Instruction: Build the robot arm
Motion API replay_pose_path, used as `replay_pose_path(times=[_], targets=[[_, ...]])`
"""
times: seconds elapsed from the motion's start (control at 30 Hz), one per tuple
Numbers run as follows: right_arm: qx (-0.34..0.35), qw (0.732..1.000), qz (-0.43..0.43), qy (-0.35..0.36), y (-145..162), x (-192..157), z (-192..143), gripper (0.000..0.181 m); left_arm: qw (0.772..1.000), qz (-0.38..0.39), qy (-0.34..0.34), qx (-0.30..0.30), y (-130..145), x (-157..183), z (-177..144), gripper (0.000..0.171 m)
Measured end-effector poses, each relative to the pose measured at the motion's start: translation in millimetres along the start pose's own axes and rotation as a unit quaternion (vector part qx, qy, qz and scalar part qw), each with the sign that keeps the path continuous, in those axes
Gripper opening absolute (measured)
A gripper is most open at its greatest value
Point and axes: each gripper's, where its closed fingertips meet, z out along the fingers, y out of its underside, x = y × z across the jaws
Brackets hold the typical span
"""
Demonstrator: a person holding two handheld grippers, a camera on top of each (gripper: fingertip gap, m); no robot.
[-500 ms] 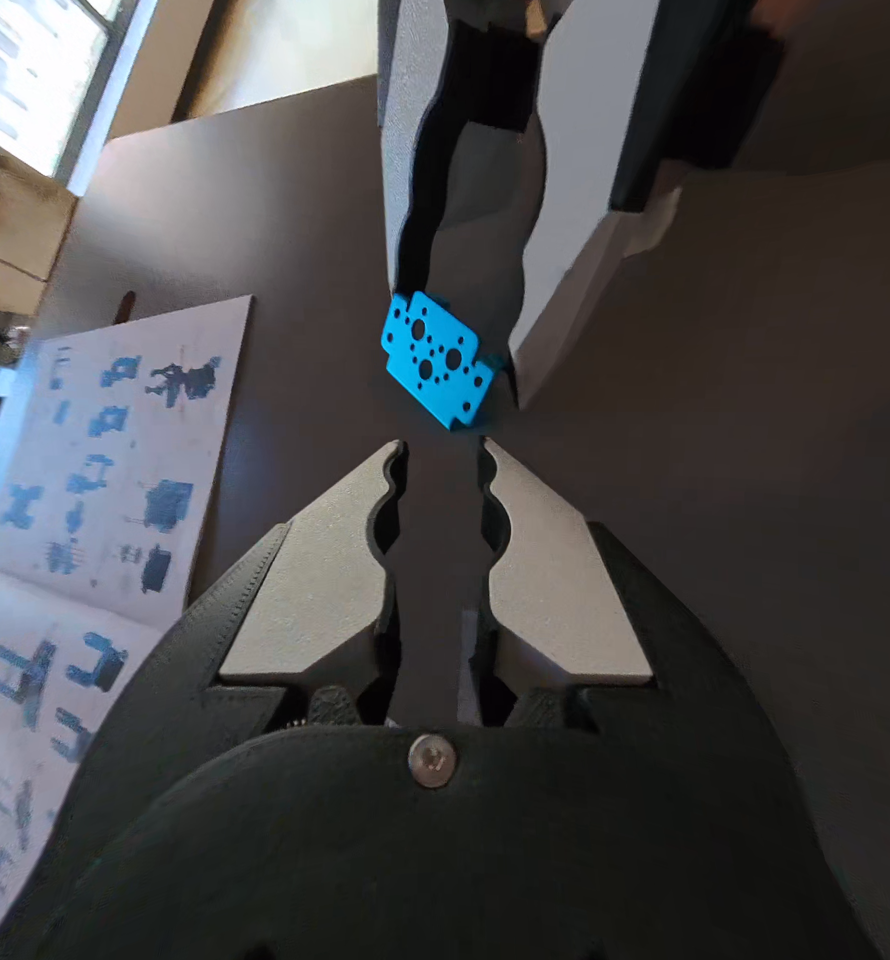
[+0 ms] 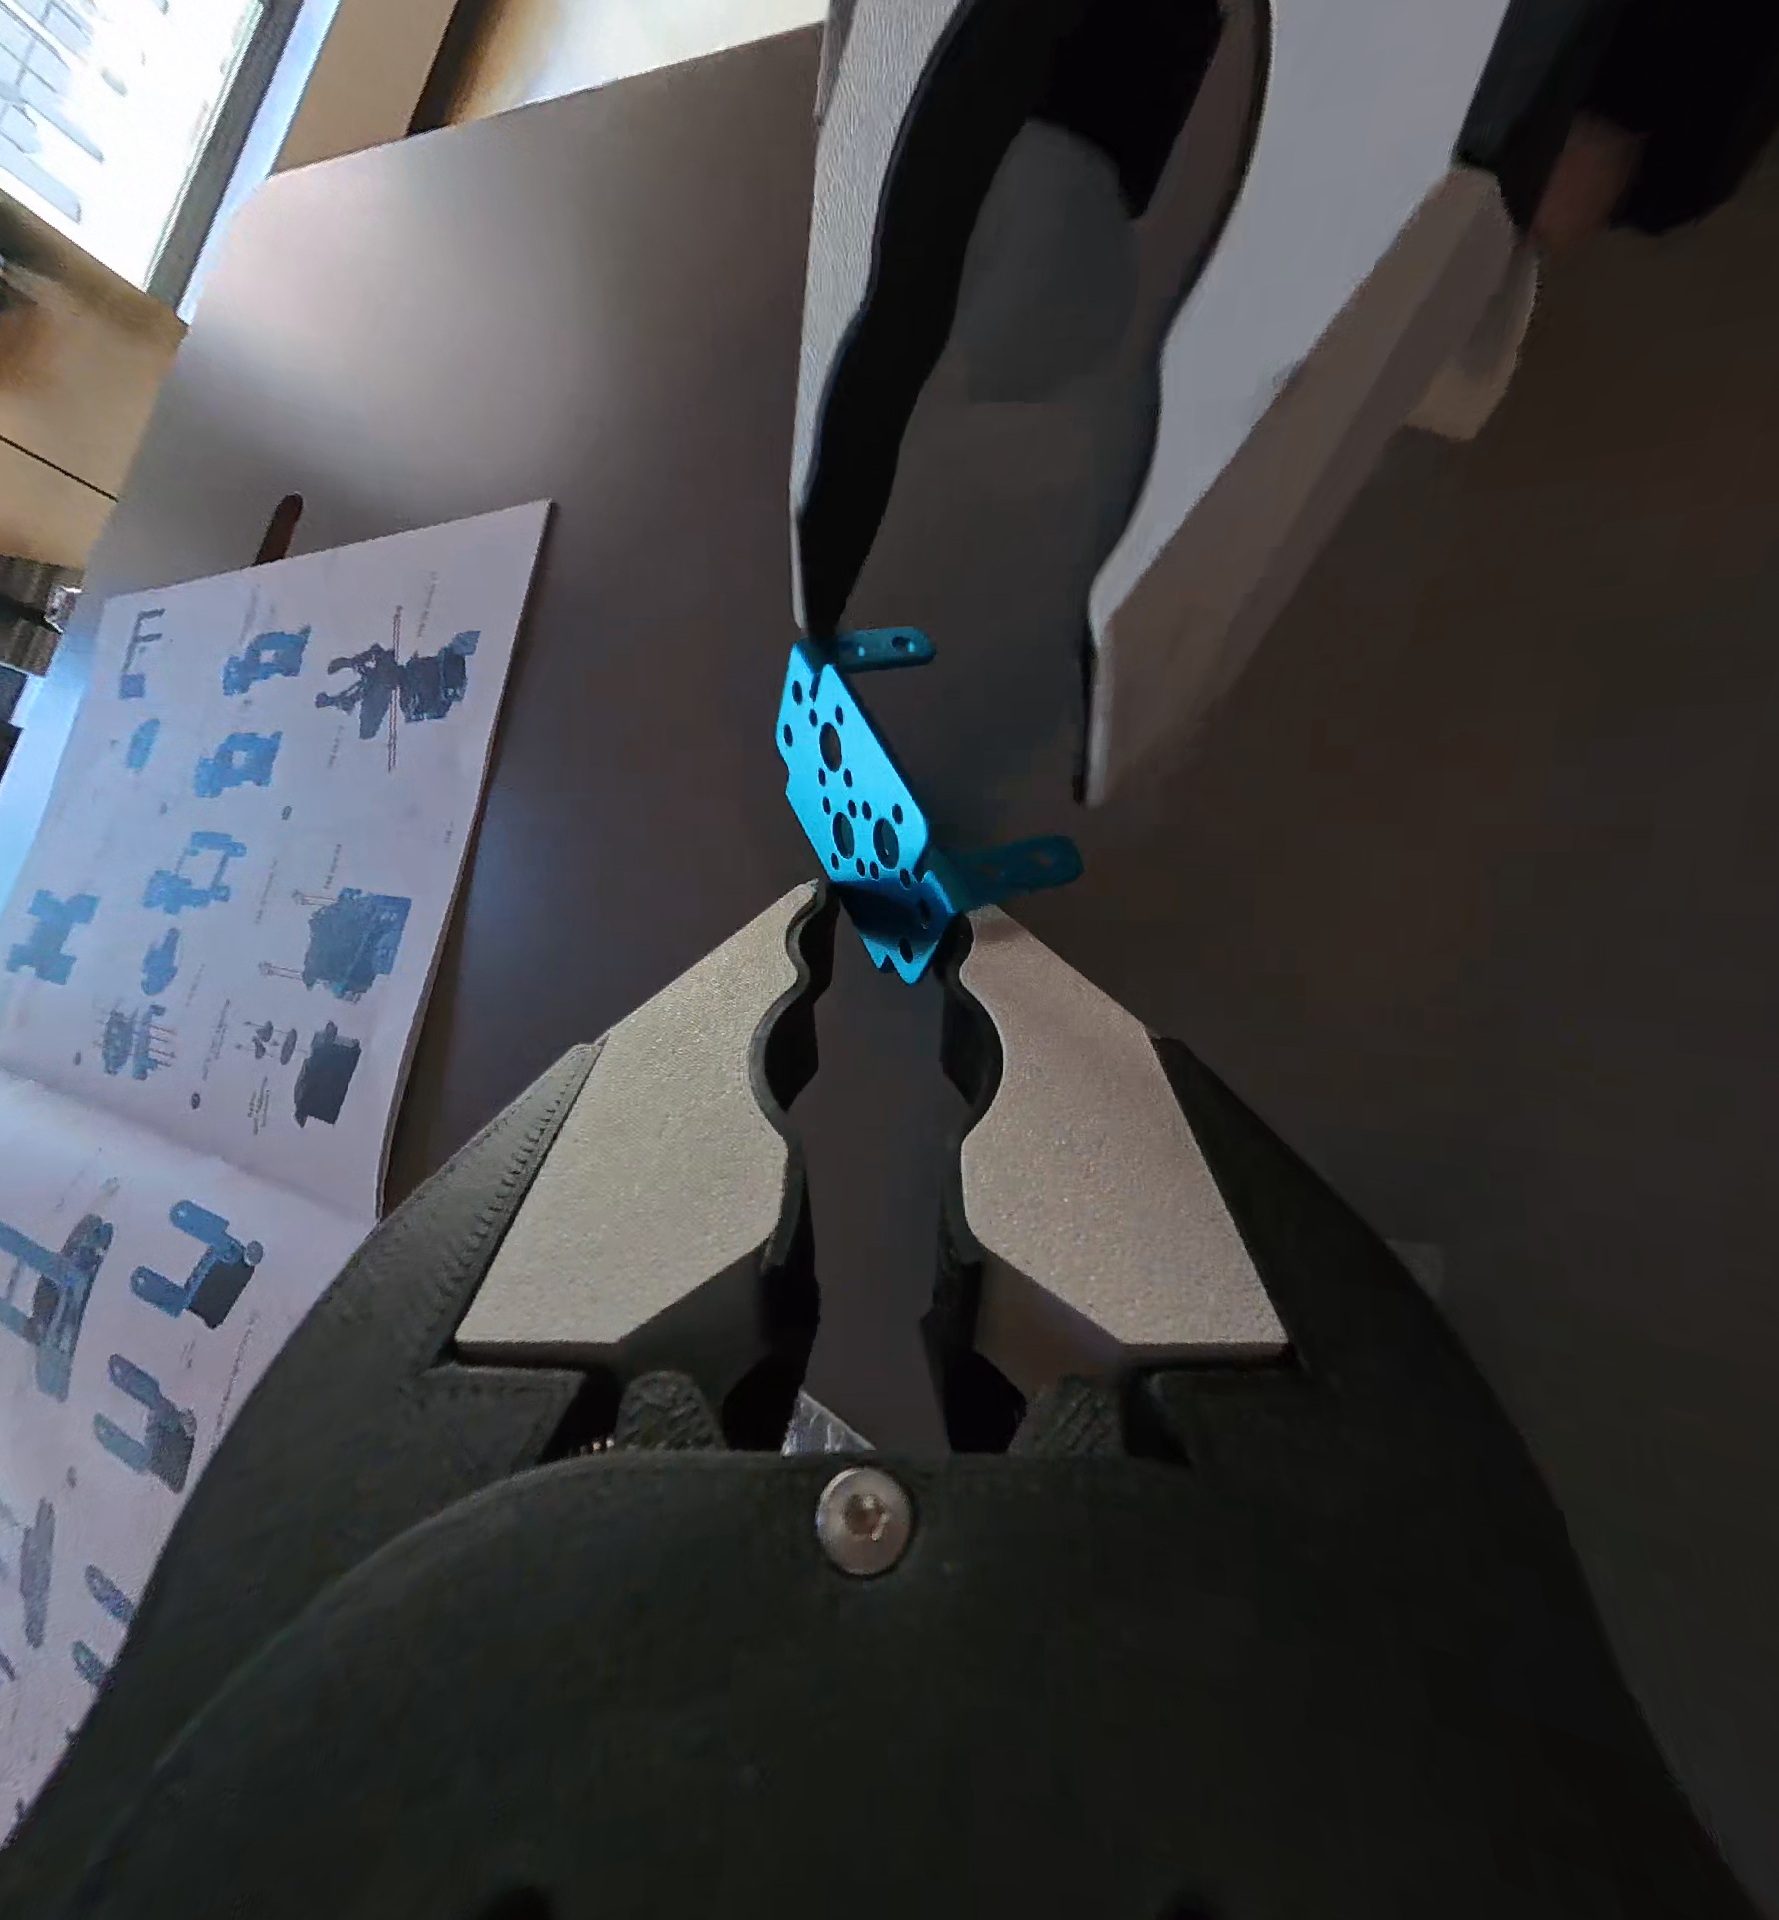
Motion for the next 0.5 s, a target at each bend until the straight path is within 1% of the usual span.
replay_pose_path(times=[0.1, 0.17, 0.27, 0.3, 0.37, 0.43, 0.5], targets=[[-0.014, 0.999, 0.004, 0.042, 5.2, 16.3, -3.3, 0.051, 1.000, -0.002, 0.002, 0.000, -1.6, 3.7, -0.8, 0.017], [-0.032, 0.999, 0.006, 0.034, 10.0, 14.0, -0.7, 0.043, 1.000, -0.003, 0.002, 0.008, -3.1, 5.3, -0.5, 0.017], [-0.070, 0.997, 0.003, 0.043, 19.1, 17.7, 5.1, 0.022, 1.000, -0.002, 0.017, 0.004, -2.4, 9.0, -3.4, 0.017], [-0.071, 0.997, 0.008, 0.026, 19.0, 12.1, 7.5, 0.010, 1.000, -0.008, 0.021, 0.010, -2.3, 9.3, -3.2, 0.017], [-0.065, 0.997, 0.024, 0.035, 16.5, 13.2, 9.5, 0.009, 0.999, -0.035, 0.035, 0.013, -0.8, 7.6, -2.4, 0.017], [-0.074, 0.996, 0.041, 0.031, 17.0, 11.6, 10.6, 0.009, 0.997, -0.059, 0.055, -0.001, 1.5, 6.2, -4.3, 0.017], [-0.076, 0.995, 0.065, 0.028, 14.3, 9.3, 11.9, 0.009, 0.995, -0.080, 0.059, 0.001, 2.7, 3.8, -7.7, 0.019]])
